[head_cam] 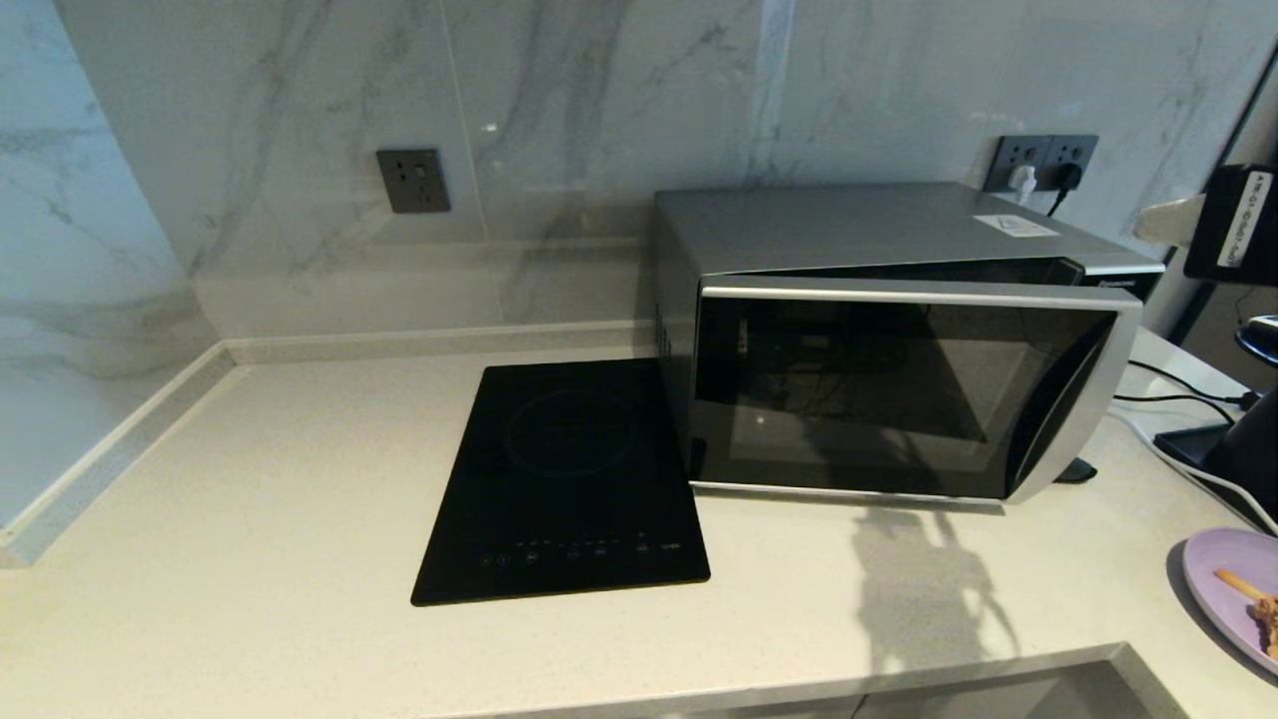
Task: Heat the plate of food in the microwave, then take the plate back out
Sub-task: Open the microwave oven
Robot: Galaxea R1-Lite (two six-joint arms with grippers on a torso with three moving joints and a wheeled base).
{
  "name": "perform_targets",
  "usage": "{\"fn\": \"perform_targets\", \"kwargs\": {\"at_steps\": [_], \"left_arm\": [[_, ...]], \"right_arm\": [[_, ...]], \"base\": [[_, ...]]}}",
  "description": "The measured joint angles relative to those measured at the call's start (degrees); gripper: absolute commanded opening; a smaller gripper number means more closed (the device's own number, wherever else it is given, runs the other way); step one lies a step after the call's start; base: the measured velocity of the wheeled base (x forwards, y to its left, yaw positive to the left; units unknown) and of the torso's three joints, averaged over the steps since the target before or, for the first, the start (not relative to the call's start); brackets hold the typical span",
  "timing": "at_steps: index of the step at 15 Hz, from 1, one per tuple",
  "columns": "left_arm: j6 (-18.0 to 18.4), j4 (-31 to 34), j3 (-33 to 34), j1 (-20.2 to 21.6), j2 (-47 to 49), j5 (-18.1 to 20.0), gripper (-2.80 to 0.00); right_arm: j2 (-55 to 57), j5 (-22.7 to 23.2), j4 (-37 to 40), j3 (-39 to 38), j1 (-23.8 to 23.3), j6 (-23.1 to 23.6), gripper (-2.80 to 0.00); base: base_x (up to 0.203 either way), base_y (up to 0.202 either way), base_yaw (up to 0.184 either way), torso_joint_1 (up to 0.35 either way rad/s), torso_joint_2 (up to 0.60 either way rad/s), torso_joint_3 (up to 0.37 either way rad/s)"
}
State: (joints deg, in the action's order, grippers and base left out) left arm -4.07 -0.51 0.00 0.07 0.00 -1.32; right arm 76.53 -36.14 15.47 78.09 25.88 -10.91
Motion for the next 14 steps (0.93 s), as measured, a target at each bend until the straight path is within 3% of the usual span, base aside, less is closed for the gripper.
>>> {"fn": "perform_targets", "kwargs": {"at_steps": [4,8,14], "left_arm": [[0.0,0.0,0.0,0.0,0.0,0.0,-2.8],[0.0,0.0,0.0,0.0,0.0,0.0,-2.8],[0.0,0.0,0.0,0.0,0.0,0.0,-2.8]], "right_arm": [[5.7,7.9,12.9,11.8,-2.2,-11.8,-2.8],[14.3,16.2,23.3,25.0,-9.3,-21.6,-2.8],[25.0,21.0,24.3,34.2,-19.7,-22.7,-2.8]], "base": [[0.0,0.0,0.0,0.0,0.0,0.0],[0.0,0.0,0.0,0.0,0.0,0.0],[0.0,0.0,0.0,0.0,0.0,0.0]]}}
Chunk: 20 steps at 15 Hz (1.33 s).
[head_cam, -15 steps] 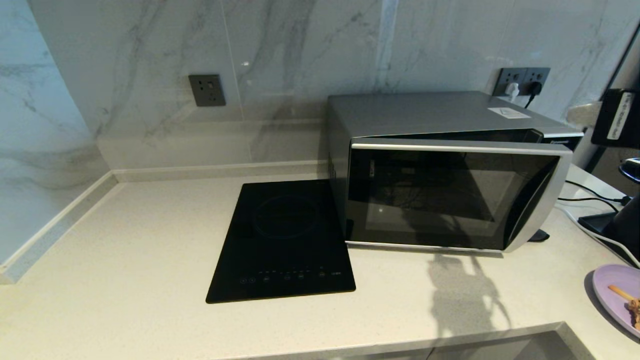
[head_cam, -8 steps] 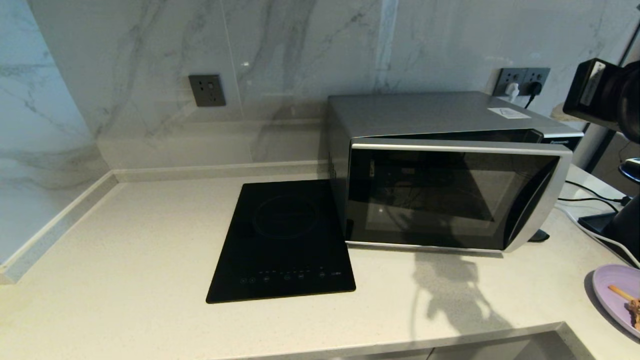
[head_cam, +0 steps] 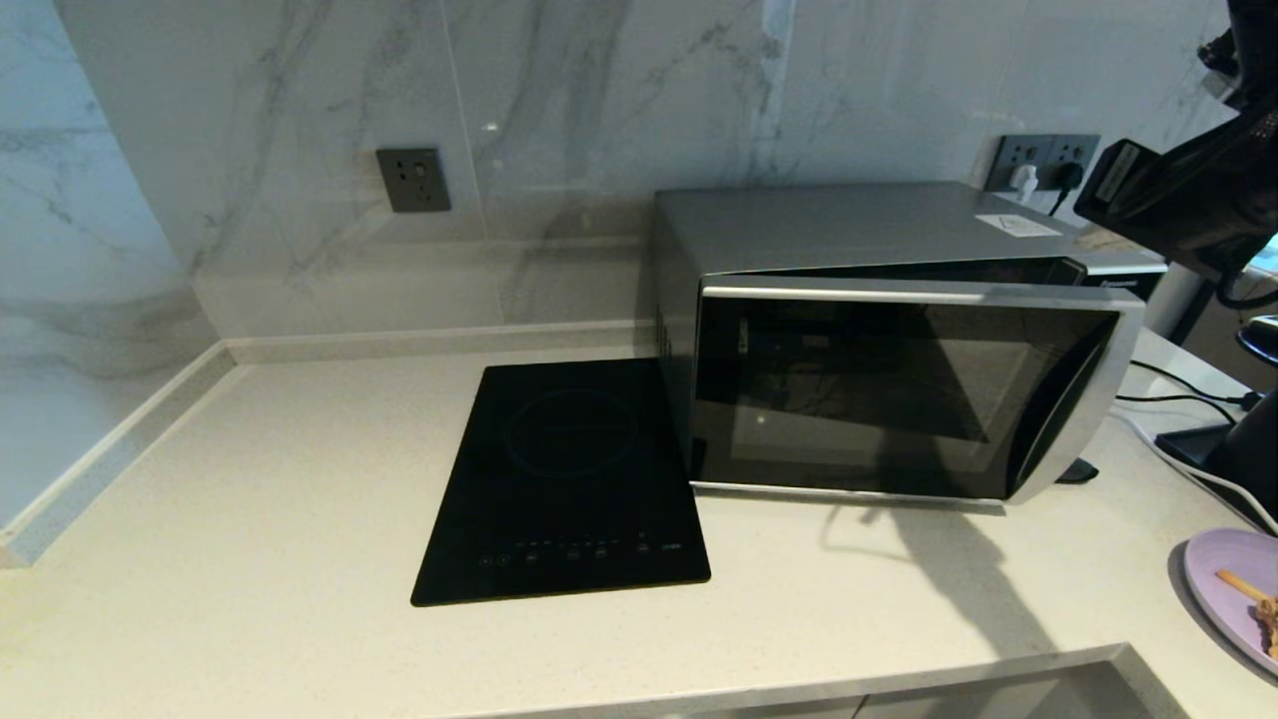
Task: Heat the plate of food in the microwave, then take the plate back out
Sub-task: Open the microwave oven
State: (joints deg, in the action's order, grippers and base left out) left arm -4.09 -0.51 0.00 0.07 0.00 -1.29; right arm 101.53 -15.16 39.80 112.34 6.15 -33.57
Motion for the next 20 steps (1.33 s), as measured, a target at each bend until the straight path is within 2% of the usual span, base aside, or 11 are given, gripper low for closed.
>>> {"fn": "perform_targets", "kwargs": {"at_steps": [5,12,20], "left_arm": [[0.0,0.0,0.0,0.0,0.0,0.0,-2.8],[0.0,0.0,0.0,0.0,0.0,0.0,-2.8],[0.0,0.0,0.0,0.0,0.0,0.0,-2.8]], "right_arm": [[4.9,2.6,-4.5,0.7,-4.3,2.0,-2.8],[7.7,3.8,-4.7,0.7,-5.4,2.0,-2.8],[4.0,7.4,3.3,0.4,-5.3,1.9,-2.8]], "base": [[0.0,0.0,0.0,0.0,0.0,0.0],[0.0,0.0,0.0,0.0,0.0,0.0],[0.0,0.0,0.0,0.0,0.0,0.0]]}}
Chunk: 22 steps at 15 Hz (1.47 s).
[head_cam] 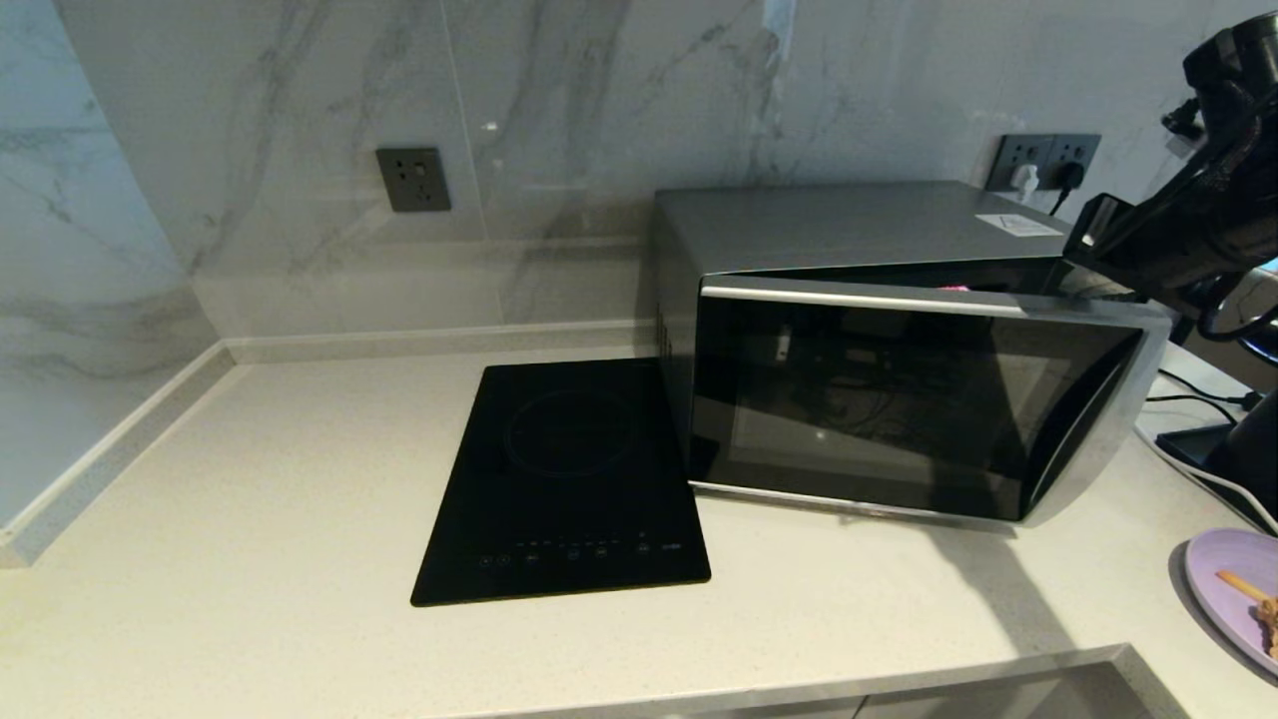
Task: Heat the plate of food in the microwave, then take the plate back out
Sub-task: Open the microwave oven
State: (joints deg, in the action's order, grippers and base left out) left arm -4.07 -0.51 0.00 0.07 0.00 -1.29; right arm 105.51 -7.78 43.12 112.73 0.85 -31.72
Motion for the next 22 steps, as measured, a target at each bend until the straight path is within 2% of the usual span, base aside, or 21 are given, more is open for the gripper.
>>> {"fn": "perform_targets", "kwargs": {"at_steps": [6,12,18,22], "left_arm": [[0.0,0.0,0.0,0.0,0.0,0.0,-2.8],[0.0,0.0,0.0,0.0,0.0,0.0,-2.8],[0.0,0.0,0.0,0.0,0.0,0.0,-2.8],[0.0,0.0,0.0,0.0,0.0,0.0,-2.8]], "right_arm": [[-4.4,5.6,10.1,-0.4,0.0,0.0,-2.8],[-7.2,8.3,17.4,-0.6,0.8,0.2,-2.8],[-12.3,8.6,25.1,-2.4,6.3,0.1,-2.8],[-16.9,8.6,26.2,-8.1,12.3,-0.4,-2.8]], "base": [[0.0,0.0,0.0,0.0,0.0,0.0],[0.0,0.0,0.0,0.0,0.0,0.0],[0.0,0.0,0.0,0.0,0.0,0.0],[0.0,0.0,0.0,0.0,0.0,0.0]]}}
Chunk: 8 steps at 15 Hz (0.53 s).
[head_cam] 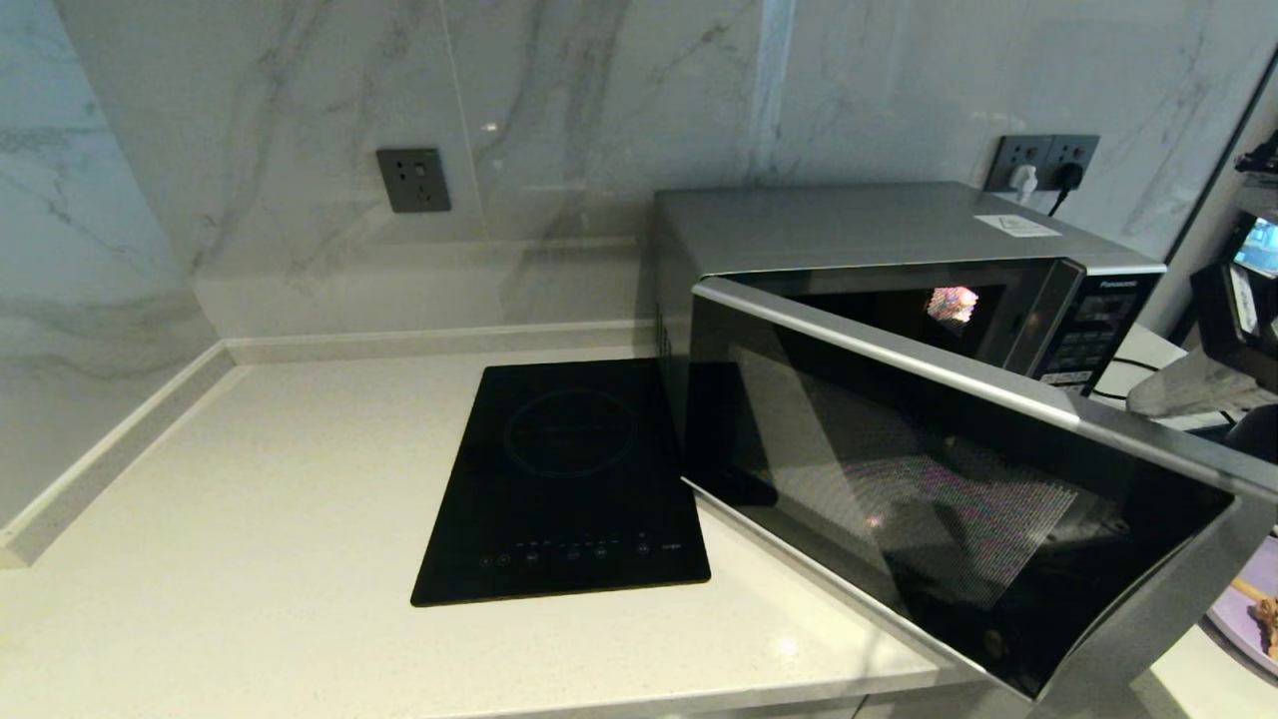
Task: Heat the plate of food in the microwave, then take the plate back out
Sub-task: Open the microwave oven
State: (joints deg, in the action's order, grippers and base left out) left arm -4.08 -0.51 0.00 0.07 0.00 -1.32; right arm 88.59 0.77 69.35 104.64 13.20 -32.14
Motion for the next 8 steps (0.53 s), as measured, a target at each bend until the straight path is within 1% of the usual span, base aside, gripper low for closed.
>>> {"fn": "perform_targets", "kwargs": {"at_steps": [1,4,8], "left_arm": [[0.0,0.0,0.0,0.0,0.0,0.0,-2.8],[0.0,0.0,0.0,0.0,0.0,0.0,-2.8],[0.0,0.0,0.0,0.0,0.0,0.0,-2.8]], "right_arm": [[-1.2,0.0,0.2,-1.8,1.6,-0.3,-2.8],[-4.1,0.0,0.3,-6.2,6.9,-3.1,-2.8],[-6.9,0.0,0.2,-10.7,14.6,-5.4,-2.8]], "base": [[0.0,0.0,0.0,0.0,0.0,0.0],[0.0,0.0,0.0,0.0,0.0,0.0],[0.0,0.0,0.0,0.0,0.0,0.0]]}}
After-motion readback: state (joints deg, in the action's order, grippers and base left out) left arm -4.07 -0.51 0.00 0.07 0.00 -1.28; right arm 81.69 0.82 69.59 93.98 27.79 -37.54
